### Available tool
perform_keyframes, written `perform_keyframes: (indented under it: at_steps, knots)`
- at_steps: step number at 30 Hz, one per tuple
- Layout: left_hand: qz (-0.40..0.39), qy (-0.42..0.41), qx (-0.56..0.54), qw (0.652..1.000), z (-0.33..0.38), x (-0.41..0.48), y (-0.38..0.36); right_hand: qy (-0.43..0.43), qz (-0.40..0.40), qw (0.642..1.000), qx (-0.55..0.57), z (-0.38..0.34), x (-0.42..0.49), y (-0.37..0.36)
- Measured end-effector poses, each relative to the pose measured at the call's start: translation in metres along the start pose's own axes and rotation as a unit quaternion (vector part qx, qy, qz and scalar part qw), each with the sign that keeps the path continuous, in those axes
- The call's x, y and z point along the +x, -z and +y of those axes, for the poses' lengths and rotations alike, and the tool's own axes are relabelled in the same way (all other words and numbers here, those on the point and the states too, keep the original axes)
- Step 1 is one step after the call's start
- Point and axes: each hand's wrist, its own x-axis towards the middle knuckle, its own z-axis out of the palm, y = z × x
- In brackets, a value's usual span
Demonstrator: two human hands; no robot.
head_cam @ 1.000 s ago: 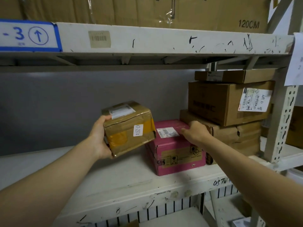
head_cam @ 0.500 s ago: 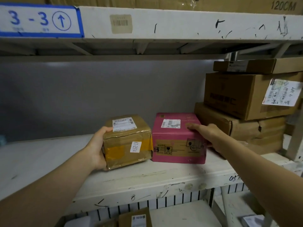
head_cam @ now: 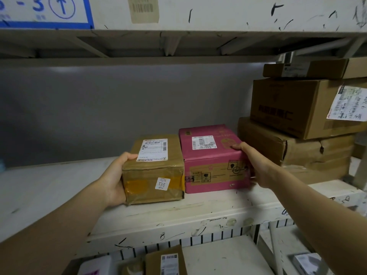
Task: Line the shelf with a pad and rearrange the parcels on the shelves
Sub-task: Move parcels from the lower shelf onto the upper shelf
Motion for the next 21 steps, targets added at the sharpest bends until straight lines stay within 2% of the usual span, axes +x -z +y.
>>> perform_keyframes:
  at_steps: [8,14,21]
  knots:
    - [-0.006,-0.033,-0.042,0.999,-0.001,-0.011,0.014,0.003,-0.007,0.993,0.116,-0.018,-0.010,-0.018]
    - [-0.016,-0.065,-0.060,0.996,0.006,-0.034,0.021,0.052,0.025,0.981,0.187,-0.013,-0.031,-0.023]
    - [-0.057,-0.091,-0.100,0.989,0.005,-0.074,0.023,0.087,0.068,0.971,0.214,-0.001,-0.080,-0.016]
